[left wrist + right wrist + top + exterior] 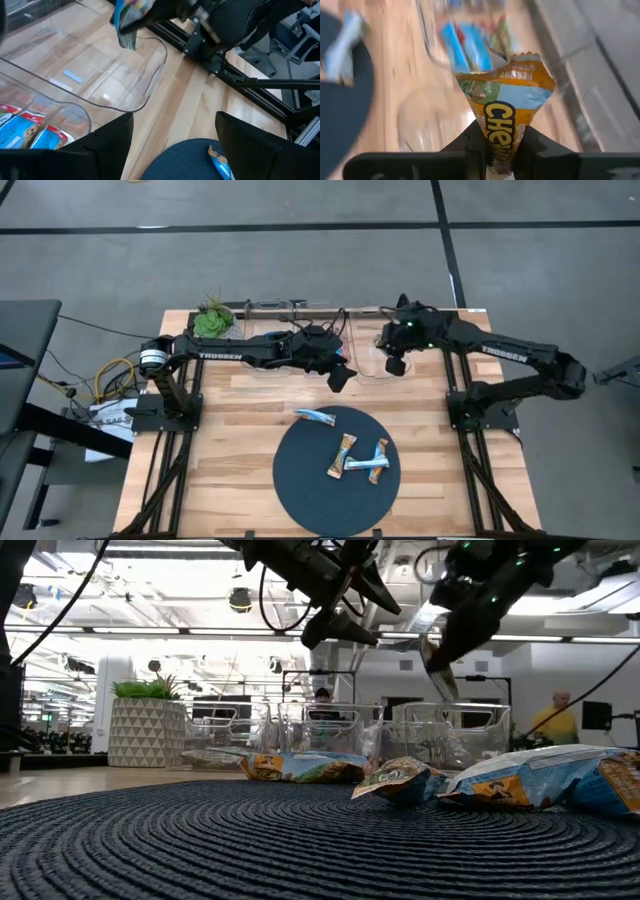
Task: Pick and place Granola Bars by type
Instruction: Put the yellow granola bar into the right transparent bin
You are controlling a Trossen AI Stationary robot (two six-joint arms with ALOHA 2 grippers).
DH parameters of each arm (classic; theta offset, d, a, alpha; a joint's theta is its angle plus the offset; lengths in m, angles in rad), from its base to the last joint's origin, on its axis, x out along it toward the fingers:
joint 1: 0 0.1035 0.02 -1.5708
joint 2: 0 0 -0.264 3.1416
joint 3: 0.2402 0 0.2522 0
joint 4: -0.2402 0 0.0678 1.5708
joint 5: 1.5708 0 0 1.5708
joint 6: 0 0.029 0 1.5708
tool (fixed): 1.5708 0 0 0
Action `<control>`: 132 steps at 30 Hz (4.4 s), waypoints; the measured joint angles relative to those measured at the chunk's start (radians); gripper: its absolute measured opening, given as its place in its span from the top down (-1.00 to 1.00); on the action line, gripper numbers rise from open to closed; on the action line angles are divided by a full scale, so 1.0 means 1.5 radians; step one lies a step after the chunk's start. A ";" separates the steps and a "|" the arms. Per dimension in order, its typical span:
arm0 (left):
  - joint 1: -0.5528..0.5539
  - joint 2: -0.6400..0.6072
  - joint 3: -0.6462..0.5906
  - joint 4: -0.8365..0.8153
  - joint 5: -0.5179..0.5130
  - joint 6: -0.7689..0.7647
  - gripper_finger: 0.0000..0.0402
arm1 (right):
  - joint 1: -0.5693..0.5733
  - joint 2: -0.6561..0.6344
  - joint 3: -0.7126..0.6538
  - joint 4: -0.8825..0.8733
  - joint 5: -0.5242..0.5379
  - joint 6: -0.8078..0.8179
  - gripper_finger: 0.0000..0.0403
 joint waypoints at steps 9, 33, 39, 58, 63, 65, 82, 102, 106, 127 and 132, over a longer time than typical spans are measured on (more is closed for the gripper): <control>0.000 0.000 0.000 0.000 0.000 0.000 -0.37 | 0.000 0.154 0.079 -0.159 0.030 -0.064 0.75; 0.000 0.000 0.000 0.000 -0.004 0.004 -0.37 | 0.007 0.319 0.117 -0.201 0.022 -0.113 0.75; 0.000 0.000 0.000 0.000 -0.005 0.008 -0.37 | 0.019 0.318 0.117 -0.199 0.021 -0.117 0.75; 0.000 0.000 0.000 -0.003 -0.006 0.011 -0.37 | 0.019 0.318 0.117 -0.200 -0.014 -0.113 0.40; 0.000 0.000 0.000 -0.029 -0.006 0.014 -0.37 | 0.019 0.297 0.123 -0.219 -0.013 -0.110 0.37; 0.000 0.000 0.000 -0.039 -0.006 0.019 -0.37 | 0.019 0.283 0.139 -0.233 -0.013 -0.105 0.37; -0.023 0.000 0.000 -0.062 0.000 0.081 -0.37 | 0.118 0.053 0.205 -0.267 -0.089 0.112 0.37; -0.117 -0.043 -0.011 -0.131 -0.034 0.204 -0.37 | 0.441 0.024 0.195 -0.290 -0.086 0.316 0.37; -0.142 -0.109 -0.098 -0.116 -0.072 0.195 -0.37 | 0.478 0.024 0.185 -0.277 -0.036 0.384 0.37; -0.253 -0.519 -0.516 -0.032 -0.205 0.009 -0.37 | 0.497 0.192 0.231 -0.083 0.006 0.497 0.37; -0.273 -0.604 -0.596 -0.033 -0.213 -0.007 -0.37 | 0.479 0.237 0.261 -0.078 0.005 0.497 0.37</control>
